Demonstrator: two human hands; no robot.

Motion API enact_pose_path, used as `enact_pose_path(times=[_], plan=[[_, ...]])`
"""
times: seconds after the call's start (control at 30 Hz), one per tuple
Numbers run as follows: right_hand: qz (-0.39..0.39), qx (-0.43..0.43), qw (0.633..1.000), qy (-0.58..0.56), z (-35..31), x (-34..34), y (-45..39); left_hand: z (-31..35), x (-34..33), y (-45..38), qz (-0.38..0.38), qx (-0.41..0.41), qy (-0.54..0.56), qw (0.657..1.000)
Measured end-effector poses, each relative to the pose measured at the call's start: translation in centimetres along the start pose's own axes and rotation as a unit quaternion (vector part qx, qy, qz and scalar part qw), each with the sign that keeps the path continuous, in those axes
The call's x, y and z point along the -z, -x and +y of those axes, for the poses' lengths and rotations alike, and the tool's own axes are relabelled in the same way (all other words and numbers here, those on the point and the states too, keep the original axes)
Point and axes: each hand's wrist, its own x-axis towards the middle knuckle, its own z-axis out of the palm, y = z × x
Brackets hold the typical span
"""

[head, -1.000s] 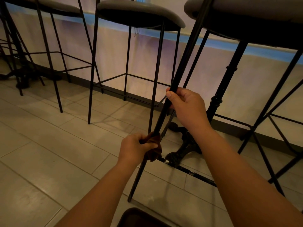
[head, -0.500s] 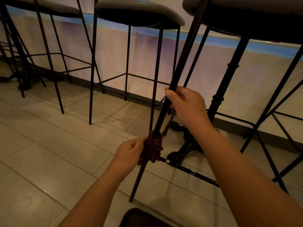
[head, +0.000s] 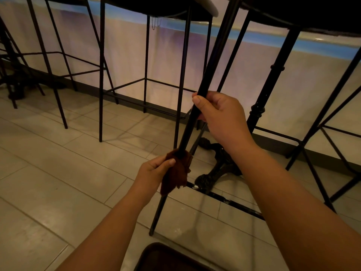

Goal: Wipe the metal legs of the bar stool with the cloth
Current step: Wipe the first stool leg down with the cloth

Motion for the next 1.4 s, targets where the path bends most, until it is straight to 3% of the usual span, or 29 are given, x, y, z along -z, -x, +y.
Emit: enact_pose_path(times=[0.13, 0.23, 0.4, 0.67, 0.87, 0.93, 1.1, 1.4], plan=[[0.008, -0.002, 1.0, -0.014, 0.0, -0.2, 0.3, -1.4, 0.9, 0.8, 0.028, 0.048, 0.008, 0.998], [0.007, -0.003, 1.0, -0.014, 0.0, -0.1, 0.4, -1.4, 1.0, 0.9, -0.002, 0.024, -0.002, 1.0], [0.006, -0.005, 1.0, -0.013, 0.0, -0.2, 0.4, -0.2, -0.2, -0.6, 0.061, -0.021, -0.128, 0.99], [0.01, -0.006, 1.0, -0.003, 0.1, -0.2, 0.3, -1.2, -0.8, 0.3, 0.089, -0.021, -0.129, 0.987], [0.002, -0.011, 1.0, 0.015, -0.4, -0.1, 0.5, -0.2, -2.0, 0.5, 0.156, -0.066, -0.32, 0.932], [0.004, -0.009, 1.0, 0.019, -0.4, -0.1, 0.6, -0.2, -1.9, 0.6, 0.152, -0.062, -0.307, 0.938], [0.012, -0.005, 1.0, 0.017, -0.2, -0.3, 0.6, -1.3, -0.1, 1.1, 0.078, -0.017, -0.128, 0.989], [0.019, -0.002, 1.0, 0.007, 0.0, -0.5, 0.6, -1.7, 1.5, 0.1, 0.057, 0.045, -0.139, 0.988]])
